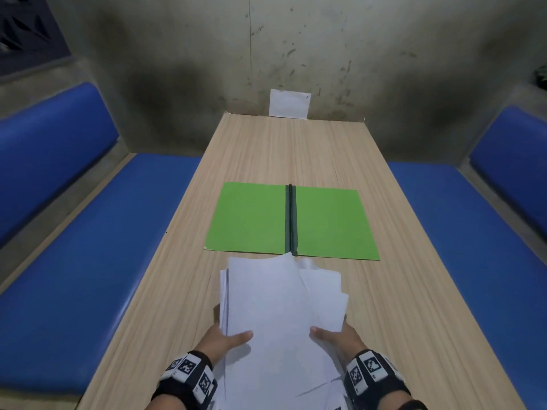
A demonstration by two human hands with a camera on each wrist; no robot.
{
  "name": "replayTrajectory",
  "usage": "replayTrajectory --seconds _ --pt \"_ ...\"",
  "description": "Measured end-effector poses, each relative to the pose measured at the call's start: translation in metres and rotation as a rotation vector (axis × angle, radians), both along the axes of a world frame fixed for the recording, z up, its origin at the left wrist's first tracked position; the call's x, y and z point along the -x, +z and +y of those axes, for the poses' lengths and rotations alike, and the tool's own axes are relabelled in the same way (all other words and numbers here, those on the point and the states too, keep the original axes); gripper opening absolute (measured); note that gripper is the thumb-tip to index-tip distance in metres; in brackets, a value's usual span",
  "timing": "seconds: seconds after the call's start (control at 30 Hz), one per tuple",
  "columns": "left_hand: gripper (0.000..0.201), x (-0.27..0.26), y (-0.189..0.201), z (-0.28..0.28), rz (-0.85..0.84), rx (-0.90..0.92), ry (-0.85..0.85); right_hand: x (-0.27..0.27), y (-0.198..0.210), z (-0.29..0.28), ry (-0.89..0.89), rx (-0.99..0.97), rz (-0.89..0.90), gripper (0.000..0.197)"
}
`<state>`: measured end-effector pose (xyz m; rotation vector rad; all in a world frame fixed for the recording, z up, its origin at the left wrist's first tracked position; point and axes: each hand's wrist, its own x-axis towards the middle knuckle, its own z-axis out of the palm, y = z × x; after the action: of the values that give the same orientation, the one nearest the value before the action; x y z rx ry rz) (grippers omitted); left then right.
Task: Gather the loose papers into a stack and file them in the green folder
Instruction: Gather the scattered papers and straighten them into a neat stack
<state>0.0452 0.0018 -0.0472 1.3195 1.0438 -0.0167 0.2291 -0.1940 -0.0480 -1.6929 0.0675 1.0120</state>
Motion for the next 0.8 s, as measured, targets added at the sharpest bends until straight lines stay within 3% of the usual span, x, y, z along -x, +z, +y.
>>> replayTrajectory --seconds 0.07,0.2,0.33,0.4,0.47,0.53,0.6,0.7,0.8 --pt "0.071 0.001 -0.003 -0.002 0.010 -0.068 0.012 0.004 0.005 -0.001 -0.007 -0.113 0.133 0.103" --pt "0.055 0.004 0.010 -0.001 -0.067 -0.075 0.090 0.002 0.018 -0.005 -0.011 -0.275 0.195 0.097" --pt "0.067 0.006 0.051 0.003 -0.241 -0.023 0.172 -0.008 0.054 -0.008 -0.032 -0.425 0.132 0.077" --pt "0.039 0.005 0.079 0.001 -0.312 -0.042 0.232 -0.013 0.077 -0.009 -0.018 -0.512 0.104 0.070" --pt "0.022 0.006 0.103 0.000 -0.399 -0.078 0.233 -0.019 0.097 -0.011 0.014 -0.555 0.024 0.080" --pt "0.026 0.012 0.119 -0.001 -0.459 -0.089 0.219 -0.021 0.113 -0.014 0.067 -0.523 -0.098 0.090" --pt "0.030 0.015 0.122 -0.003 -0.470 -0.082 0.194 -0.019 0.121 -0.016 0.141 -0.464 -0.150 0.079" --pt "0.064 0.017 0.109 -0.002 -0.520 -0.060 0.090 -0.008 0.121 -0.017 0.261 -0.419 -0.187 0.061" --pt "0.067 0.016 0.108 -0.005 -0.495 -0.039 0.052 -0.001 0.111 -0.017 0.250 -0.396 -0.218 0.059"
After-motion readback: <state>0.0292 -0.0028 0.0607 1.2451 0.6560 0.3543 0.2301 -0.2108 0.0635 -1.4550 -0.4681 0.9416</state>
